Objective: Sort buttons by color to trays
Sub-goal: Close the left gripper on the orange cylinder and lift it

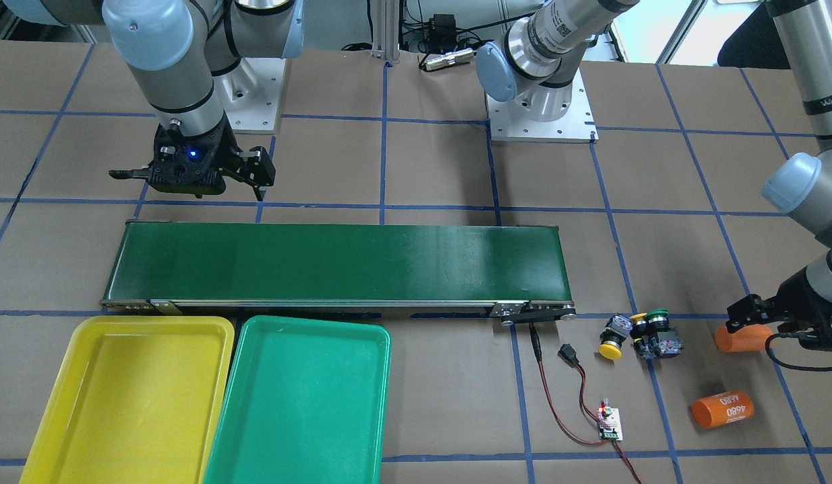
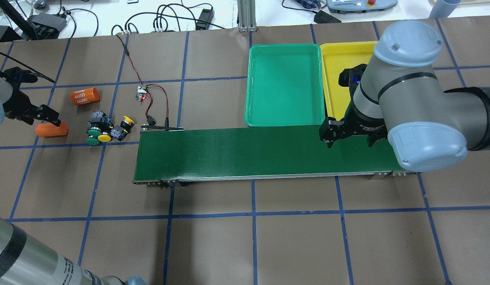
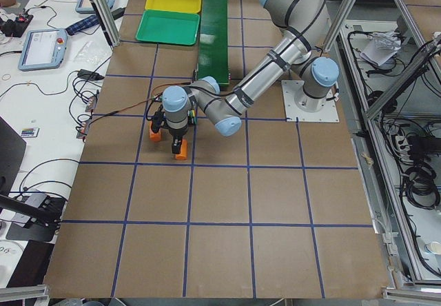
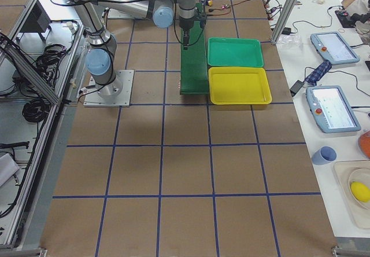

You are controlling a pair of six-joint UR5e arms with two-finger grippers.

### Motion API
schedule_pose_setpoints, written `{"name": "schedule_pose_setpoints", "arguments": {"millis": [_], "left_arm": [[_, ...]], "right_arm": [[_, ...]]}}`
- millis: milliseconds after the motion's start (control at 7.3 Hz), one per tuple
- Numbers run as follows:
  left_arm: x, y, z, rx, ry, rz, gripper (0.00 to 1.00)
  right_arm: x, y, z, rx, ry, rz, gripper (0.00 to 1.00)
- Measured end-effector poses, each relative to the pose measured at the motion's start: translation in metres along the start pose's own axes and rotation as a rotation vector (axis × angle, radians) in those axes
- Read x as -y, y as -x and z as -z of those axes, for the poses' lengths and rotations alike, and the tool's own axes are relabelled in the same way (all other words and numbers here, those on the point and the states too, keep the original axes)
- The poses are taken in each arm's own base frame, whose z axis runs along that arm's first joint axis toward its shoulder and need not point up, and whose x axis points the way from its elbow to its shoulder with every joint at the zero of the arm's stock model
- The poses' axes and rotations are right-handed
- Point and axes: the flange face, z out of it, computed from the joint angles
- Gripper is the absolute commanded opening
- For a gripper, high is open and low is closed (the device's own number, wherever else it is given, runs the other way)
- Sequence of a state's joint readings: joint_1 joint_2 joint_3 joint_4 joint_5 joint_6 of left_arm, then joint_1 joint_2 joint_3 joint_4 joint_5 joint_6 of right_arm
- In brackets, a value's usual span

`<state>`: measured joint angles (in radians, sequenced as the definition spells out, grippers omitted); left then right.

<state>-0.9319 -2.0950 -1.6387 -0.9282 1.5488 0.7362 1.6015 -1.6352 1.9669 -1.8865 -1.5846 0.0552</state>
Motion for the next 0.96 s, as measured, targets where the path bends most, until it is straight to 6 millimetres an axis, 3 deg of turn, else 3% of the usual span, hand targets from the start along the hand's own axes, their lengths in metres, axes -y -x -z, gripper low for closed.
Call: {"name": "schedule_pose_setpoints", "arguments": {"millis": [958], "left_arm": [[0.0040, 0.0090, -0.0127, 0.006, 0.012, 0.004, 1.00]], "right_arm": [[-0.0023, 0.0000, -0.0037, 0.000, 0.004, 0.000, 1.00]]}}
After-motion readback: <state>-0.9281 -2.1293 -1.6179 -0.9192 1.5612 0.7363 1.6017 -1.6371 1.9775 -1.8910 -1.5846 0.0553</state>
